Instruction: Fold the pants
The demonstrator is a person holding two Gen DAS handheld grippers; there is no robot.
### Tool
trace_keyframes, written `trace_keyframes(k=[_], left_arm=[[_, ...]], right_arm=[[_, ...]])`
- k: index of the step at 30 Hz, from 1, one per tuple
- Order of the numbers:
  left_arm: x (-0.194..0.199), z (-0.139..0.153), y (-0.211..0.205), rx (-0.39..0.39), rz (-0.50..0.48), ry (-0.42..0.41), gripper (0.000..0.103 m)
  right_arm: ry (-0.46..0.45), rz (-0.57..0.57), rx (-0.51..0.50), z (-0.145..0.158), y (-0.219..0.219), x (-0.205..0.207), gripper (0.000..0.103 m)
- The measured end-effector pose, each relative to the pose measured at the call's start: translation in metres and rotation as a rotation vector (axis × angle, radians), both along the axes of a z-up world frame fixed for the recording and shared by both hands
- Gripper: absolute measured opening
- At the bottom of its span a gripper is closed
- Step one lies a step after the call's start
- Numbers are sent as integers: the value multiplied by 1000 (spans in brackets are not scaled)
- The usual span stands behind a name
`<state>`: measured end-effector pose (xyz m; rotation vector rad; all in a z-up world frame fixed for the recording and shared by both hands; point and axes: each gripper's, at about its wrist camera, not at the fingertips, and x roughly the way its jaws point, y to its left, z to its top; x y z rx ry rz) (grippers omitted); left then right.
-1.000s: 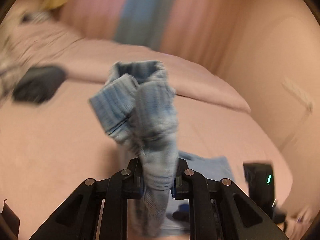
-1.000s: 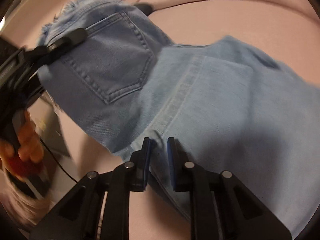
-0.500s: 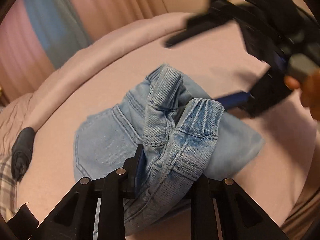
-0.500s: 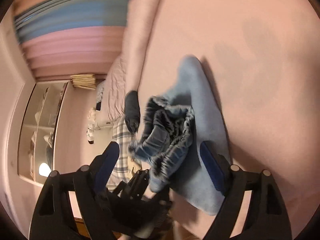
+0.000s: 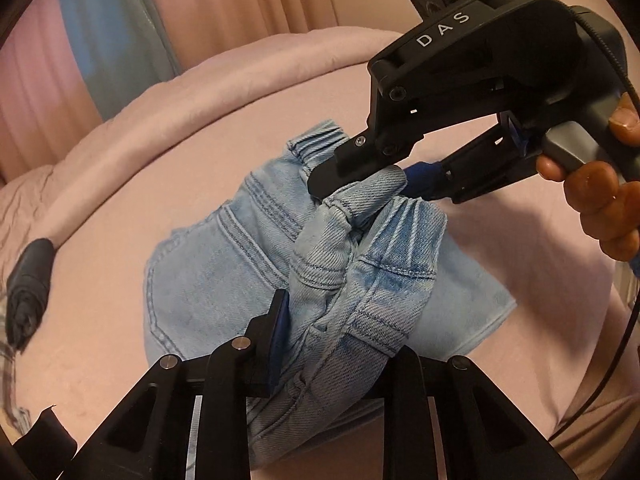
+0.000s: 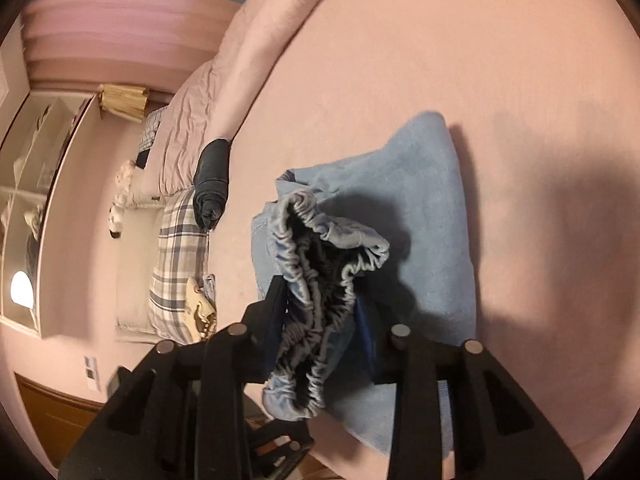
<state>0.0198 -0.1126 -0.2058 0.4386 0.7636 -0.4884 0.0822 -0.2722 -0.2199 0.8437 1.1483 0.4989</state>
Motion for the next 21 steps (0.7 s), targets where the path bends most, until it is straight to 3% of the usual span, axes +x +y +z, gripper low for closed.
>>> trace_keyframes(k=[9, 21], left_arm=[[-2, 14, -4, -46, -10, -4, 23], [3, 15, -6, -49, -21, 28, 23]], right_arm=[[-75, 5, -50, 15, -4, 10, 28], [-52, -14, -79, 11, -6, 15, 25]])
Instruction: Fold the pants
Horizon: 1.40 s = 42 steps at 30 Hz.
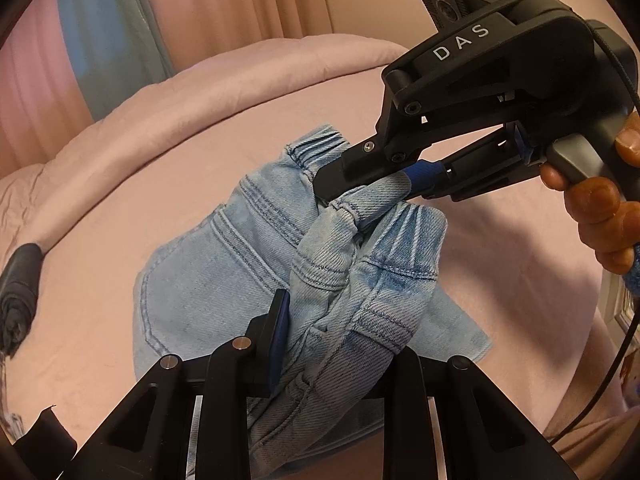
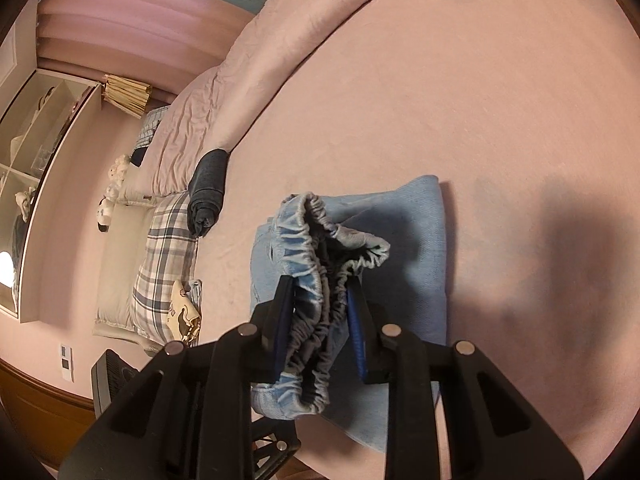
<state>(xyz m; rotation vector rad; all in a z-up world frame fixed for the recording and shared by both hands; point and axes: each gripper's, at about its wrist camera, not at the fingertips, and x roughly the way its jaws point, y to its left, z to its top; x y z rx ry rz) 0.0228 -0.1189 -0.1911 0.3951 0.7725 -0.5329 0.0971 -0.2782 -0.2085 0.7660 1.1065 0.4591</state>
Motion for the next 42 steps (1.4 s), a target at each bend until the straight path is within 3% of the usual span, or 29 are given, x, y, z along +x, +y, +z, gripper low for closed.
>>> trace_keyframes(k=[8, 11, 19, 29, 33, 35, 38, 42], left_arm=[[17, -24, -6, -1, 17, 86, 23], [20, -21, -4, -27, 28, 97, 23], [10, -6, 19, -66, -6, 112, 26], [8, 10, 59, -280, 22, 206, 30], [9, 18, 73, -427, 6, 264, 30], [13, 22, 81, -472, 40, 251, 32], [27, 16, 84, -444, 120, 235, 35], [42, -10, 73, -380, 167, 283, 36]], right_arm=[[32, -7, -43, -17, 3, 4, 25], [63, -24, -24, -34, -3, 5, 24], [62, 4, -38, -25, 2, 7, 25], [67, -4, -43, -23, -1, 11, 24], [52, -2, -64, -16, 1, 11, 24], [51, -2, -70, -15, 1, 10, 24], [35, 2, -75, -8, 4, 6, 24], [-41, 13, -134, 5, 12, -3, 24]])
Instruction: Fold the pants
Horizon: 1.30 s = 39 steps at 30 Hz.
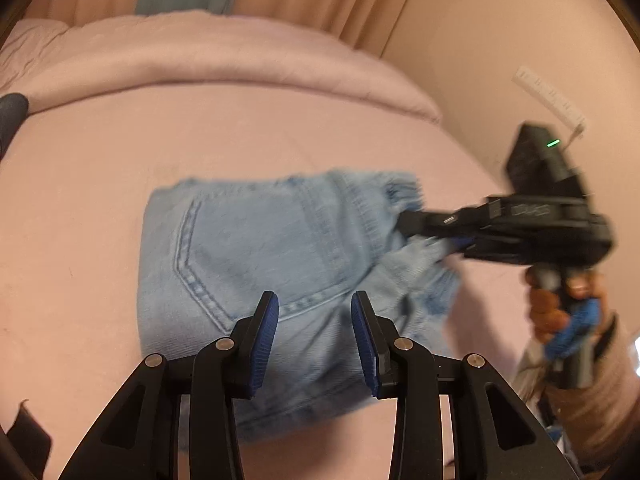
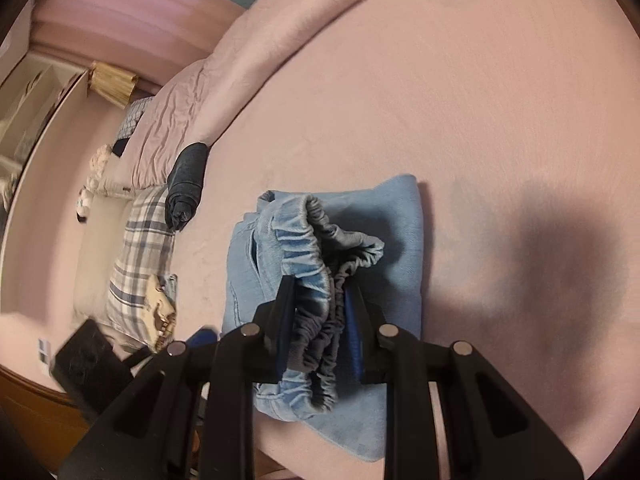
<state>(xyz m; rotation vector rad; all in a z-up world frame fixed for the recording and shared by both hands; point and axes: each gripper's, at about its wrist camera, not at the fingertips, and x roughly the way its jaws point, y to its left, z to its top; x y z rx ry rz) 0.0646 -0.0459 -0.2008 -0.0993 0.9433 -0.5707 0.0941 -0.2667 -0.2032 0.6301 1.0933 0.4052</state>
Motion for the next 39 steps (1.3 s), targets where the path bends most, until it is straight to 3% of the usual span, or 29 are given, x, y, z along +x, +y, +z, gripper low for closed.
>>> trace_keyframes(k=[3, 6, 8, 13, 17, 19, 20, 21, 27, 29, 30, 32, 33, 34, 36, 38, 39], left_arm=[[7, -24, -9, 32, 4, 77, 36], [3, -23, -9, 31, -7, 50, 36], [3, -22, -5, 27, -11, 63, 36], [3, -21, -4, 37, -10, 66, 36], [5, -21, -7, 42, -8, 64, 36], [4, -20, -8, 49, -6, 64, 36], [3, -19, -8, 50, -7, 61, 36], [3, -18, -8, 54, -10, 59, 36], [2, -19, -22, 76, -57, 38, 36], [4, -27, -29, 103, -70, 37, 40], [5, -28, -31, 109, -78, 25, 43], [4, -25, -29, 106, -73, 31, 43], [2, -23, -27, 103, -75, 39, 43], [-1, -20, -24, 107, -73, 44, 43], [-10, -12, -16, 95, -66, 23, 43], [-21, -6, -4, 69, -54, -2, 43], [-25, -6, 3, 66, -37, -11, 43]], right_arm=[[24, -7, -32, -16, -1, -3, 25], [46, -10, -25, -36, -8, -5, 27], [51, -9, -10, -30, -12, -7, 29], [-28, -44, 22, 1, -23, -3, 46], [2, -48, 28, 0, -23, 19, 48], [50, -33, 71, -13, -17, 30, 38], [53, -26, 97, -15, -15, 32, 25], [43, -30, 97, -13, -13, 34, 20], [-58, -24, 57, 21, -10, 16, 14], [-56, -36, -63, 13, -9, 18, 14], [-29, -51, -116, -1, -8, 22, 15], [2, -72, -74, -14, -14, 28, 20], [25, -91, -64, -14, -18, 29, 38], [33, -102, -74, -9, -20, 27, 42], [-32, -102, -152, 15, -17, 16, 42], [-154, -80, -244, 45, -10, 0, 42], [-232, -34, -240, 61, -2, -12, 41]])
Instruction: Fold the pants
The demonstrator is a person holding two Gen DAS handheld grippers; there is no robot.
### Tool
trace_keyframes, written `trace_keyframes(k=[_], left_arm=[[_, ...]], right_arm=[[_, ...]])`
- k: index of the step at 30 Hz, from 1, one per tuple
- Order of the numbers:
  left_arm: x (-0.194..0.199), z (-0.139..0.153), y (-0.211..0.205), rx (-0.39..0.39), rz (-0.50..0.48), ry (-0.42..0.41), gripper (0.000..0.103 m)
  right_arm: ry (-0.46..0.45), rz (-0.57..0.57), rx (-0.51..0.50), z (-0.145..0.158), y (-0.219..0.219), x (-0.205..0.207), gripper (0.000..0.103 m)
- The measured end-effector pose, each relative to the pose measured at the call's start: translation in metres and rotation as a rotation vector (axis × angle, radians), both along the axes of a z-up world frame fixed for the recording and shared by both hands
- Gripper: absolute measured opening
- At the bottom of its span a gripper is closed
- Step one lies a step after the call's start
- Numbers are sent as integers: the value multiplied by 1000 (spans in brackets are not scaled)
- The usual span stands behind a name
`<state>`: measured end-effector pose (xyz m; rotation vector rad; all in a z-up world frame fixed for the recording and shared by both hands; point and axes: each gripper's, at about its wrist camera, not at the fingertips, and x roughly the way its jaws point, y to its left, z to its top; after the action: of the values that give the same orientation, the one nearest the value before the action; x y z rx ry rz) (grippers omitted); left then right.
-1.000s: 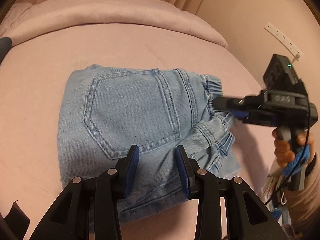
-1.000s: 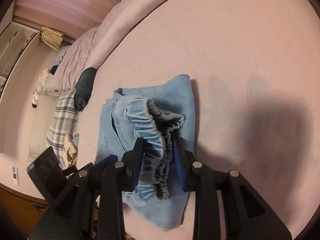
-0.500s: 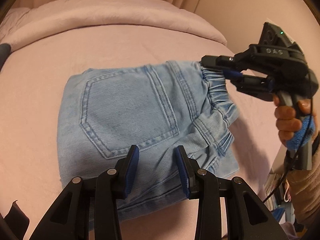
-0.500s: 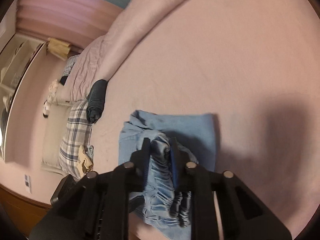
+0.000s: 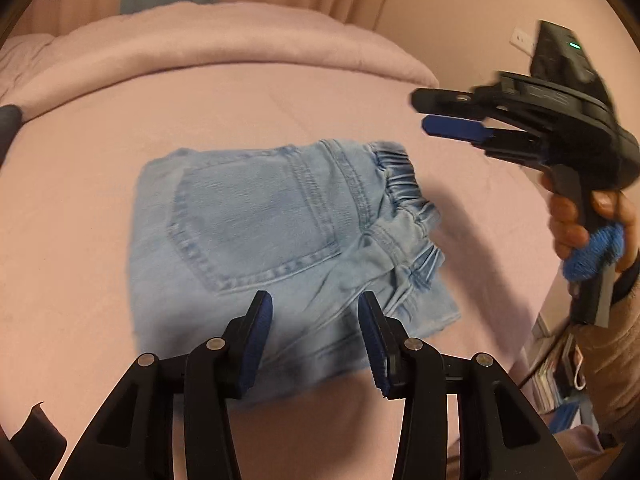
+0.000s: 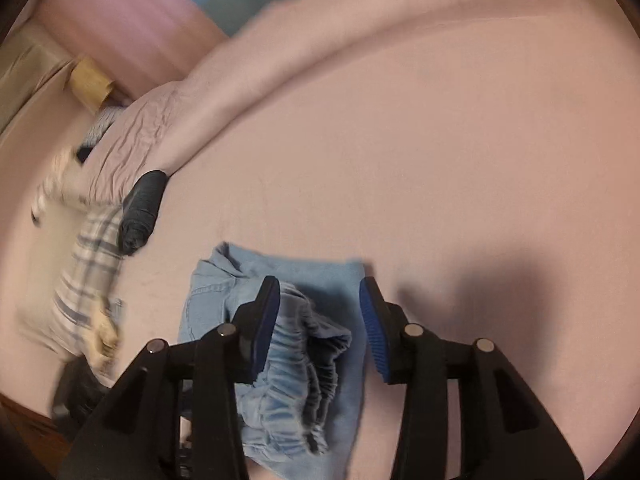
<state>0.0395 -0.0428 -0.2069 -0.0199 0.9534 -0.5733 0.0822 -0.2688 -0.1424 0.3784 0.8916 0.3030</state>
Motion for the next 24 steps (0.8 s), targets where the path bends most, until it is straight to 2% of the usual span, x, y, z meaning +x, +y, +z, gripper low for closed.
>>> trace_keyframes(k=[2, 3, 5, 6, 7, 8, 9, 10, 12, 14, 16, 19, 21, 24], left_arm=[[-2, -6, 8, -6, 23, 9, 43], [-2, -12, 12, -10, 34, 25, 43], [-2, -22, 15, -32, 42, 36, 43], [-2, -24, 16, -42, 36, 35, 43], [-2, -24, 18, -52, 38, 35, 43], [-1, -23, 20, -68, 39, 43, 43], [1, -19, 26, -104, 45, 59, 43], [1, -15, 33, -142, 57, 75, 43], [-1, -8, 48, -195, 92, 79, 43], [-11, 0, 71, -221, 140, 45, 43], [-21, 1, 92, -231, 186, 31, 43], [-27, -11, 118, -226, 262, 59, 44], [-25, -23, 130, -274, 294, 112, 44], [-27, -36, 137, -388, 296, 165, 44]], right_arm=[[-20, 101, 6, 4, 12, -9, 38], [-5, 130, -9, 1, 19, -11, 33], [72, 174, -113, -23, 32, -15, 29], [147, 195, -177, -46, 37, -16, 30], [171, 195, -225, -62, 37, -18, 31], [190, 182, -209, -78, 32, -20, 43], [196, 151, -127, -84, 21, -20, 43], [215, 139, -68, -83, 13, -19, 43], [261, 130, -16, -80, 5, -14, 43], [275, 132, -30, -70, 3, -11, 48], [235, 158, -90, -52, 10, -12, 48], [196, 184, -117, -27, 25, -13, 48], [153, 193, -133, -11, 33, -9, 48], [121, 245, -61, -2, 46, 8, 48]])
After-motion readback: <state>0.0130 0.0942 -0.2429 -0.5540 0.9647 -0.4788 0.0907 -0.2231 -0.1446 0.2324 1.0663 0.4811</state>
